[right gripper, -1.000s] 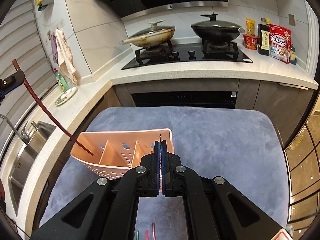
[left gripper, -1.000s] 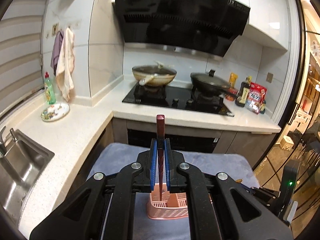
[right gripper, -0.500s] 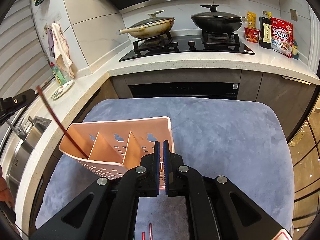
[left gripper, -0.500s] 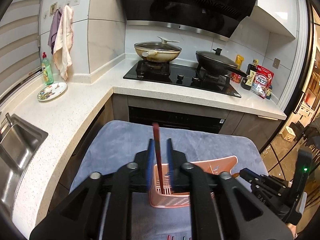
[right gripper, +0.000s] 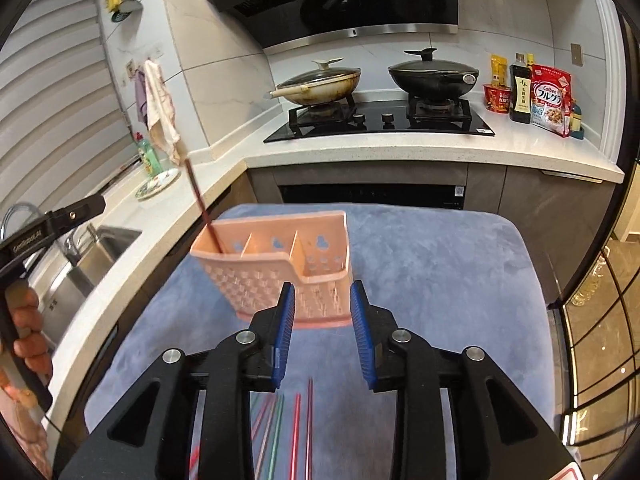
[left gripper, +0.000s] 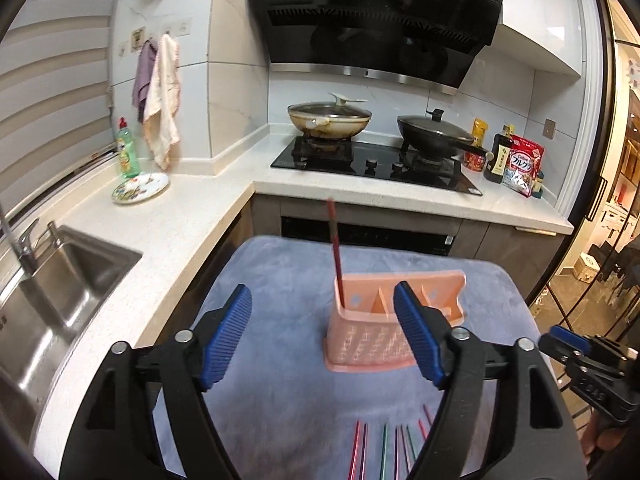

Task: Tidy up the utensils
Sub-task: 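Move both open tools back toward the row of chopsticks, then grasp a red chopstick with the left tool while the right tool grasps a dark red one, then lift both held chopsticks and carry them above the pink holder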

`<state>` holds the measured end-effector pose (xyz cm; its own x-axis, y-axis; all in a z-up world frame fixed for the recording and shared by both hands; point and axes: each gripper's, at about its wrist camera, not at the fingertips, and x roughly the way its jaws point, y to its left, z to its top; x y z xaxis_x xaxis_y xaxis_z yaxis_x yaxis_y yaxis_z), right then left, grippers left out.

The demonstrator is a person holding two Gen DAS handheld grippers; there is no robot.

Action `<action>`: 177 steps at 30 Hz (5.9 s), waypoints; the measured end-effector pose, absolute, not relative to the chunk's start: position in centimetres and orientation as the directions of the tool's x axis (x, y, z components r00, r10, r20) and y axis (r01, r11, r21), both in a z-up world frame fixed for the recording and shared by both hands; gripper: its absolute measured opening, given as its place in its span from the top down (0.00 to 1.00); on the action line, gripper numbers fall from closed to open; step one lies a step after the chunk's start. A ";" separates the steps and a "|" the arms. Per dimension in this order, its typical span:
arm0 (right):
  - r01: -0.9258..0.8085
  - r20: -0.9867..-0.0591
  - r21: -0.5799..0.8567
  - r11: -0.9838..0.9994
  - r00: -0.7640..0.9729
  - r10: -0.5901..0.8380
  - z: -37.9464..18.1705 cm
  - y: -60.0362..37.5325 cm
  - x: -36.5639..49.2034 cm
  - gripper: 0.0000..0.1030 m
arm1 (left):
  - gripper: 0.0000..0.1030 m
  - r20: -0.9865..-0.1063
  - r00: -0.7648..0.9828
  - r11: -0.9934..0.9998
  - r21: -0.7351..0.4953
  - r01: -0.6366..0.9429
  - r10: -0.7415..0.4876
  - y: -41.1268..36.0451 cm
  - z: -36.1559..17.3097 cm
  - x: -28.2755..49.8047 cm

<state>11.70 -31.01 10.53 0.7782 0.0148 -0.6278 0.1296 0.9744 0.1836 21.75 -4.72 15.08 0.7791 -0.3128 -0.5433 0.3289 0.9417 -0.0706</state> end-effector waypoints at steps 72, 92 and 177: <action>0.137 -0.857 0.098 0.986 0.515 0.013 -7.3 -23.4 -1.2 0.85 | 0.34 -0.869 0.459 0.940 -0.022 0.341 -0.187 -1.0 -7.6 6.4; 0.138 -0.857 0.096 0.986 0.515 0.011 -7.3 -23.4 -1.2 0.87 | 0.88 -0.873 0.435 0.934 -0.062 0.351 -0.222 -0.7 -7.1 6.8; 0.130 -0.367 0.260 0.957 0.930 -0.026 21.5 -31.3 12.2 0.93 | 0.94 -0.407 0.829 0.921 -0.109 0.373 -0.384 -5.7 25.4 19.8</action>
